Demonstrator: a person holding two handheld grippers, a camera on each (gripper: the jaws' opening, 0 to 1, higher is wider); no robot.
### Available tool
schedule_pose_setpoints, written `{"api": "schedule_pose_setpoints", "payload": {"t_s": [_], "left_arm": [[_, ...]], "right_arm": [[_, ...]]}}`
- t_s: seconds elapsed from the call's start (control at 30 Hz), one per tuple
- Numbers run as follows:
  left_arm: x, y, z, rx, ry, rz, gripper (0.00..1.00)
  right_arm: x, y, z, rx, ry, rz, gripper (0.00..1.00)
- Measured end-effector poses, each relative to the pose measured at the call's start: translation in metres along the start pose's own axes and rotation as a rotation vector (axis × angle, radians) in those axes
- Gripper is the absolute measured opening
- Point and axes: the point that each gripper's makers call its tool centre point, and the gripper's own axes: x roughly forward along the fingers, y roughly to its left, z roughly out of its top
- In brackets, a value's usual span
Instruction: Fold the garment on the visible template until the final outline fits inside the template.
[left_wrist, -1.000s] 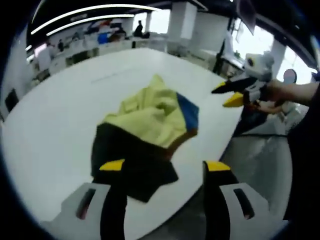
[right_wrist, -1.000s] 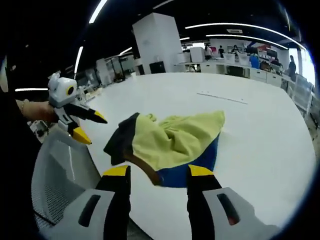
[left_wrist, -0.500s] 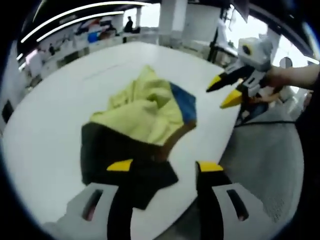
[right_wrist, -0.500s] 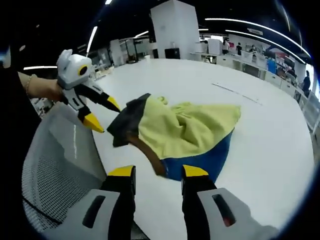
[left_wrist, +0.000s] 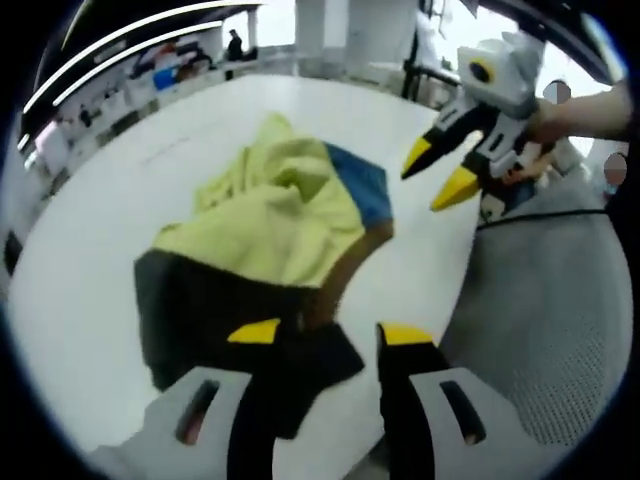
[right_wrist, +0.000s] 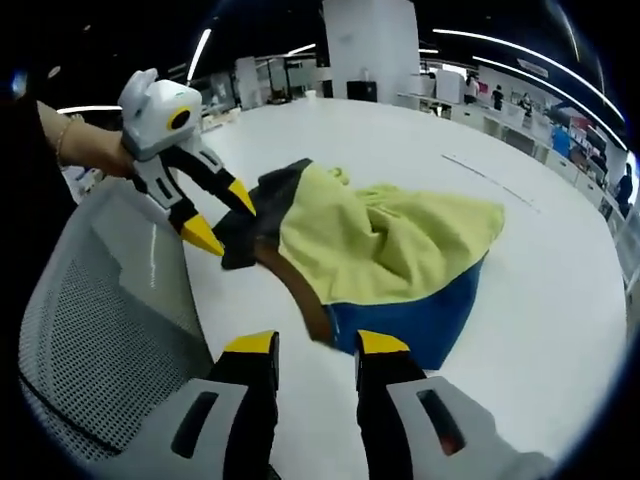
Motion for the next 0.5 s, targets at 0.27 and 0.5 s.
{"api": "schedule_pose_setpoints", "payload": {"t_s": [0.27,0.5], "left_arm": [[0.007,0.004,-0.004,0.039,0.025,0.012,0.27],[0.015,0.002,-0.008,0.083,0.050,0.006,0.23]], "right_arm": [[0.009,-0.002,-0.004,-0.038,0.035,0.002,0.26],[0.017,-0.001,-0.007,-0.056,0.056,0.006,0.25]]}}
